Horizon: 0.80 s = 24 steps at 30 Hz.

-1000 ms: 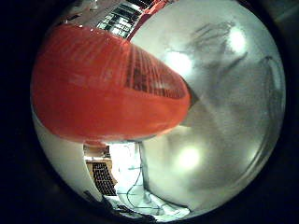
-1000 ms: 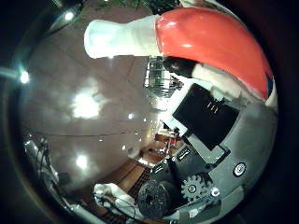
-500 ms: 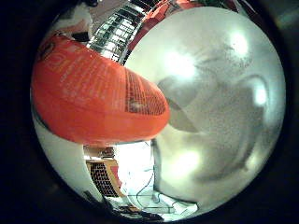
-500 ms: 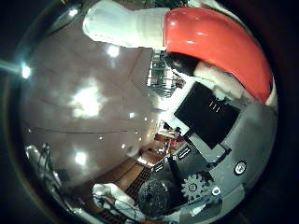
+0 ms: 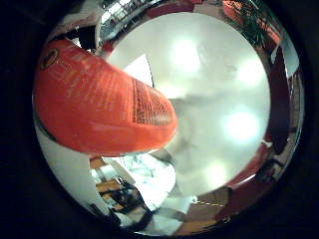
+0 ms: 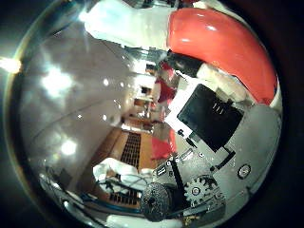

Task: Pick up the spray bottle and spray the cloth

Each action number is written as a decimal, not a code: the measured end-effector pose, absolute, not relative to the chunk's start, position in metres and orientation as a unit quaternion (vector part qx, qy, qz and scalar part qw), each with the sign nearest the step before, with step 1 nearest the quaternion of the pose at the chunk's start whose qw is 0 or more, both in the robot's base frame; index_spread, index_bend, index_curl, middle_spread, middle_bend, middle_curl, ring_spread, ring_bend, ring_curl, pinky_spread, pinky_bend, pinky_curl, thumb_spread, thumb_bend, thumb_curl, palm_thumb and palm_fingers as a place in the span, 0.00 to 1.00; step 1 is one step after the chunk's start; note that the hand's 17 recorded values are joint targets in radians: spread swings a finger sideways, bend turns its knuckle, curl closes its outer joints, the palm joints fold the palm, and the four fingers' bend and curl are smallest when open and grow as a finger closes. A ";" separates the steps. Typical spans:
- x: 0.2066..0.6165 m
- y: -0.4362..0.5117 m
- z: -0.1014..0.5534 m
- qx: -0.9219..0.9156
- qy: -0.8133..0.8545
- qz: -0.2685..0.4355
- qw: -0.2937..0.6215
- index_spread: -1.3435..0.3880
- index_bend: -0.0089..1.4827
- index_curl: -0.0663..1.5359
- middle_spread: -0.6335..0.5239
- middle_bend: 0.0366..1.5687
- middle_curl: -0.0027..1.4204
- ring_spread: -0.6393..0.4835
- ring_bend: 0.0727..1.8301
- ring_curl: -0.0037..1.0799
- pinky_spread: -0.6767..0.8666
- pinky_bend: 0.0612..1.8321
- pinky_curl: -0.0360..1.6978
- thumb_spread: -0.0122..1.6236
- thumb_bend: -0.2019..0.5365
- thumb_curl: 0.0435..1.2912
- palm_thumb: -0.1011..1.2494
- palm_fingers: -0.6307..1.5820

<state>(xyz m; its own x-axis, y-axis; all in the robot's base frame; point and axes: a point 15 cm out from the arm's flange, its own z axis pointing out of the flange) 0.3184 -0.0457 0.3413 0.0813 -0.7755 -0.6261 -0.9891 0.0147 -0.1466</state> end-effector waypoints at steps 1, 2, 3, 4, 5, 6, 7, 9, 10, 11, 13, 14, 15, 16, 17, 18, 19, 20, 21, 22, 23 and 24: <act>0.312 -0.042 0.347 -0.692 0.646 0.190 0.261 0.67 0.79 0.49 0.49 0.86 0.42 0.45 0.79 0.53 0.33 0.61 0.62 0.56 0.25 0.57 0.84 0.82; 0.307 -0.040 0.351 -0.706 0.640 0.193 0.235 0.67 0.79 0.49 0.49 0.86 0.42 0.45 0.80 0.53 0.33 0.60 0.63 0.56 0.25 0.57 0.84 0.83; 0.301 -0.040 0.355 -0.719 0.635 0.194 0.206 0.67 0.79 0.48 0.49 0.87 0.42 0.45 0.80 0.53 0.33 0.60 0.64 0.56 0.25 0.57 0.84 0.83; 0.296 -0.041 0.358 -0.730 0.630 0.194 0.179 0.67 0.79 0.48 0.49 0.87 0.42 0.45 0.80 0.53 0.33 0.60 0.65 0.56 0.25 0.57 0.84 0.83; 0.291 -0.041 0.361 -0.742 0.624 0.194 0.152 0.67 0.79 0.48 0.49 0.87 0.42 0.45 0.80 0.53 0.33 0.59 0.66 0.56 0.25 0.57 0.84 0.83; 0.287 -0.040 0.365 -0.752 0.618 0.193 0.125 0.67 0.79 0.48 0.49 0.87 0.42 0.45 0.80 0.53 0.33 0.59 0.66 0.56 0.25 0.57 0.84 0.83; 0.284 -0.037 0.369 -0.761 0.611 0.195 0.098 0.67 0.79 0.48 0.49 0.87 0.42 0.45 0.80 0.53 0.32 0.59 0.67 0.56 0.25 0.57 0.84 0.83; 0.280 -0.033 0.375 -0.771 0.601 0.199 0.061 0.67 0.79 0.48 0.49 0.87 0.41 0.44 0.80 0.53 0.32 0.58 0.69 0.56 0.25 0.58 0.84 0.83; 0.276 -0.033 0.376 -0.775 0.597 0.204 0.037 0.67 0.79 0.48 0.49 0.87 0.41 0.44 0.80 0.53 0.32 0.58 0.69 0.56 0.25 0.58 0.84 0.83; 0.273 -0.034 0.376 -0.779 0.592 0.207 0.014 0.67 0.79 0.48 0.49 0.87 0.41 0.44 0.79 0.53 0.32 0.57 0.70 0.56 0.25 0.58 0.84 0.83; 0.269 -0.036 0.380 -0.784 0.582 0.214 -0.035 0.67 0.79 0.48 0.49 0.87 0.41 0.44 0.79 0.53 0.32 0.57 0.71 0.56 0.25 0.58 0.83 0.83; 0.267 -0.036 0.382 -0.786 0.577 0.215 -0.054 0.67 0.79 0.48 0.49 0.87 0.41 0.44 0.80 0.53 0.32 0.57 0.71 0.56 0.25 0.58 0.83 0.83; 0.266 -0.036 0.384 -0.786 0.575 0.216 -0.072 0.67 0.79 0.48 0.49 0.87 0.41 0.44 0.80 0.53 0.32 0.56 0.72 0.56 0.25 0.58 0.83 0.83; 0.266 -0.036 0.385 -0.786 0.574 0.214 -0.086 0.67 0.79 0.48 0.49 0.87 0.41 0.44 0.80 0.53 0.31 0.56 0.72 0.56 0.25 0.58 0.83 0.83; 0.267 -0.037 0.386 -0.785 0.574 0.211 -0.101 0.67 0.79 0.48 0.49 0.87 0.41 0.44 0.80 0.53 0.31 0.56 0.72 0.56 0.25 0.58 0.83 0.83; 0.268 -0.038 0.388 -0.784 0.574 0.204 -0.117 0.67 0.79 0.48 0.49 0.87 0.41 0.44 0.80 0.53 0.31 0.56 0.73 0.56 0.25 0.58 0.83 0.83; 0.269 -0.040 0.388 -0.783 0.575 0.198 -0.131 0.67 0.79 0.48 0.49 0.87 0.41 0.44 0.80 0.53 0.31 0.56 0.73 0.56 0.25 0.58 0.83 0.83; 0.271 -0.041 0.388 -0.782 0.575 0.192 -0.145 0.67 0.79 0.47 0.49 0.87 0.41 0.44 0.80 0.53 0.31 0.56 0.73 0.56 0.25 0.58 0.83 0.83; 0.273 -0.042 0.389 -0.782 0.574 0.184 -0.160 0.67 0.79 0.47 0.49 0.87 0.41 0.44 0.80 0.53 0.31 0.55 0.73 0.57 0.25 0.58 0.83 0.83; 0.274 -0.044 0.389 -0.781 0.574 0.177 -0.173 0.67 0.79 0.47 0.49 0.87 0.41 0.44 0.80 0.53 0.31 0.55 0.74 0.57 0.25 0.58 0.83 0.83; 0.276 -0.044 0.389 -0.781 0.572 0.168 -0.188 0.66 0.79 0.47 0.49 0.87 0.41 0.44 0.80 0.53 0.31 0.55 0.74 0.57 0.25 0.58 0.83 0.83; 0.279 -0.045 0.389 -0.779 0.571 0.158 -0.204 0.66 0.79 0.47 0.49 0.87 0.41 0.44 0.80 0.53 0.31 0.55 0.74 0.57 0.25 0.58 0.83 0.83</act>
